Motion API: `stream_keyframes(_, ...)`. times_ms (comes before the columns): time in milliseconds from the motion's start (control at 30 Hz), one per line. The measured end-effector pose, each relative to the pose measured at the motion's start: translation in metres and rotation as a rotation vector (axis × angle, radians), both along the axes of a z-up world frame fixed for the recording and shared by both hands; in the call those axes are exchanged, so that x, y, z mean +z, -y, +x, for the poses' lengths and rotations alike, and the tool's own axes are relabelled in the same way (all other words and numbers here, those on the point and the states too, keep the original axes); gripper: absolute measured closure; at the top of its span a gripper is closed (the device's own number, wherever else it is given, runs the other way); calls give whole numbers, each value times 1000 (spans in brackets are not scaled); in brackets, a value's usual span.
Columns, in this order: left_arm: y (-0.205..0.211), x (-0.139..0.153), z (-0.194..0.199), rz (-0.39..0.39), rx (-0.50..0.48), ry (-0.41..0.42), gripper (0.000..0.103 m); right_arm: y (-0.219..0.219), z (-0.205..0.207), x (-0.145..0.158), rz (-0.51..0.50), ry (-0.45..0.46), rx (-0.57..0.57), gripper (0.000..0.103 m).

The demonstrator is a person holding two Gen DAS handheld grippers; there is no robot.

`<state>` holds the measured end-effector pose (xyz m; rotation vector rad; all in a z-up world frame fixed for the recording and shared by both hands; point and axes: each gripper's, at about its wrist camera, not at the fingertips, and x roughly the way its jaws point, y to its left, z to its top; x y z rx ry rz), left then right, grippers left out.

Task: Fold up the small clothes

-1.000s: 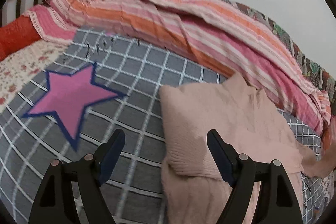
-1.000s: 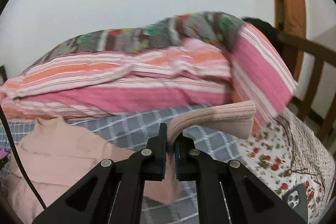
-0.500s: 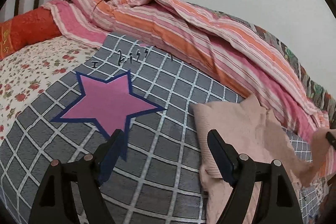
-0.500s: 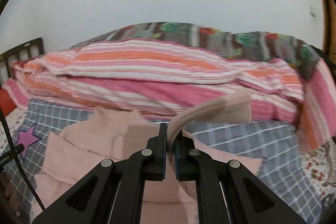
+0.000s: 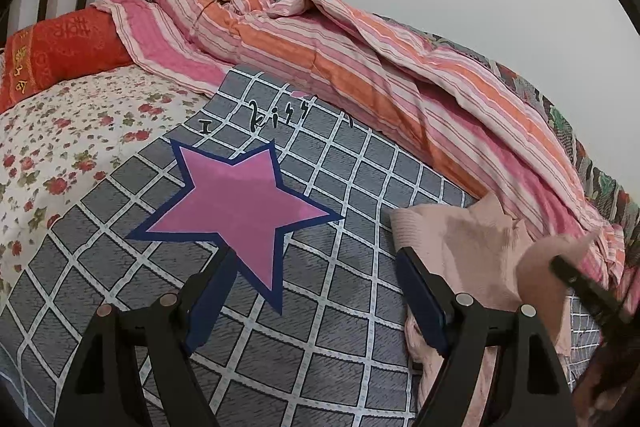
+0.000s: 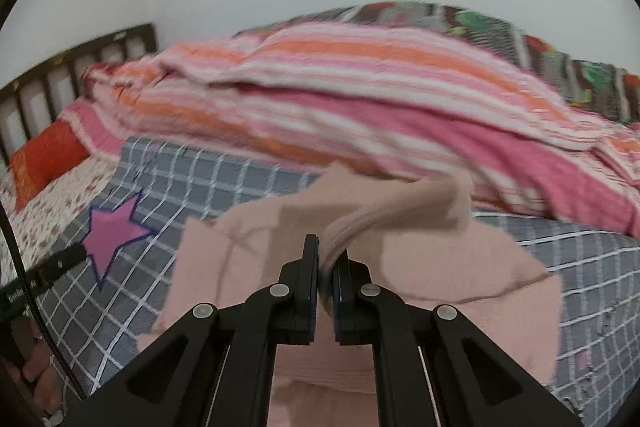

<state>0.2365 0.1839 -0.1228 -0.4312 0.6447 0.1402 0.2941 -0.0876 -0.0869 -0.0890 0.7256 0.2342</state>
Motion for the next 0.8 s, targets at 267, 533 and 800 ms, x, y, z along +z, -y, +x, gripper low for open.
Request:
stream_keyframes(267, 9, -3, 3, -14, -35, -9, 23, -27, 5, -37, 29, -131, 142, 52)
stream_keyframes(533, 36, -7, 11, -66, -164, 8, 25, 49, -31, -3, 67, -8, 63, 47)
stream_keyframes(800, 87, -9, 19, -75, -382, 24, 40, 157, -32, -8, -34, 12, -155, 44)
